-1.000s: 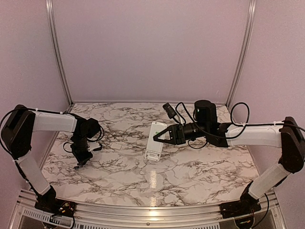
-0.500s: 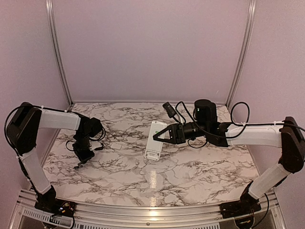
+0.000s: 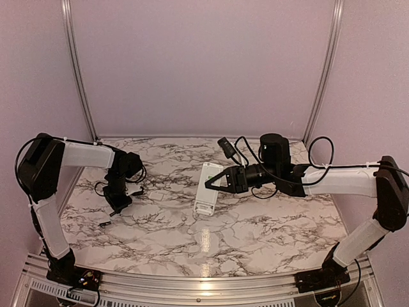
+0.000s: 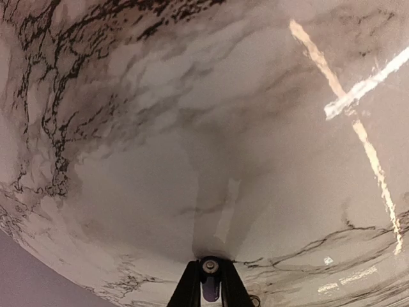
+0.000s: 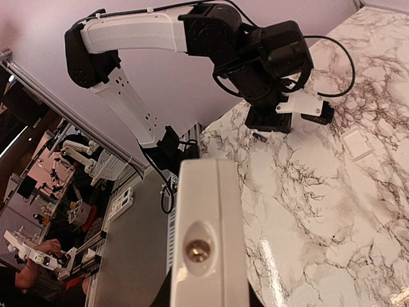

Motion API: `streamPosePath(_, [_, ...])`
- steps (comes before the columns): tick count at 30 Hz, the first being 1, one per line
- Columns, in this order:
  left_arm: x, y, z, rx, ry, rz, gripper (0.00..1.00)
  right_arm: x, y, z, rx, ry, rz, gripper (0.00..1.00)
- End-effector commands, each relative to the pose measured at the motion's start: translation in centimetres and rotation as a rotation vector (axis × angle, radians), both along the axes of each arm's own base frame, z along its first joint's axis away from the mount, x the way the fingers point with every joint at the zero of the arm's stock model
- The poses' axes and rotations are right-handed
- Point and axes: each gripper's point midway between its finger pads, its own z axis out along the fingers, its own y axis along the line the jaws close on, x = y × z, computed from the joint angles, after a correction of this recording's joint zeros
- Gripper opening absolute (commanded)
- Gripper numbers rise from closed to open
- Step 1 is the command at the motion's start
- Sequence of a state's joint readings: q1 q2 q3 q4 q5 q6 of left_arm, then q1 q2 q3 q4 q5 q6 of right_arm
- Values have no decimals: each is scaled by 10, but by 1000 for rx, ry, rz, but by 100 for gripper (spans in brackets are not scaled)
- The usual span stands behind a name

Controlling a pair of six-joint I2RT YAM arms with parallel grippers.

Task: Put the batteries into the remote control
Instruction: Pick up the battery from the center of the board, then place the battery at the center of the board.

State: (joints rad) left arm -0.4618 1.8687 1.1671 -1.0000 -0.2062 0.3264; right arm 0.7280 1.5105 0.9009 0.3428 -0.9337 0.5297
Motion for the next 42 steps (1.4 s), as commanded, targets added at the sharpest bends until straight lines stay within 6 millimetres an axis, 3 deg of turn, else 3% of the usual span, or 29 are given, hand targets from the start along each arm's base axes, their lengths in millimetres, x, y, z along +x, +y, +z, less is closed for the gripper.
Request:
streamPosePath(1, [28,-19,0,-60,-67,2,0,9,6,16,28,-35,-9,0])
streamPosePath(6, [41,-41,15,-146,-127,18,0,13,5,15,13,-32,-27,0])
streamPosePath(16, [47,-94,82,-405,-309,16,0,19,0,8,-25,-3,-56,0])
streamPosePath(19, [46,-111,114,-513,-378,20,0,19,-3,1,-51,26,-65,0])
streamPosePath(23, [40,-131,179,-681,-541,-13,0,18,-4,-10,-93,77,-69,0])
streamPosePath(26, [16,-156,235,-807,-701,-121,0,16,-5,-20,-123,144,-72,0])
streamPosePath(27, [0,-168,245,-856,-724,-176,0,15,-5,-23,-129,168,-71,0])
streamPosePath(30, [-29,-176,278,-982,-814,-235,0,12,-7,-31,-151,235,-73,0])
streamPosePath(32, [-46,-184,282,-1047,-800,-264,0,8,-8,-35,-159,264,-69,0])
streamPosePath(37, [-90,-215,269,-1075,-697,-390,0,2,-6,-44,-174,300,-65,0])
streamPosePath(42, [-116,-245,263,-1066,-606,-502,0,-11,6,-53,-191,352,-24,0])
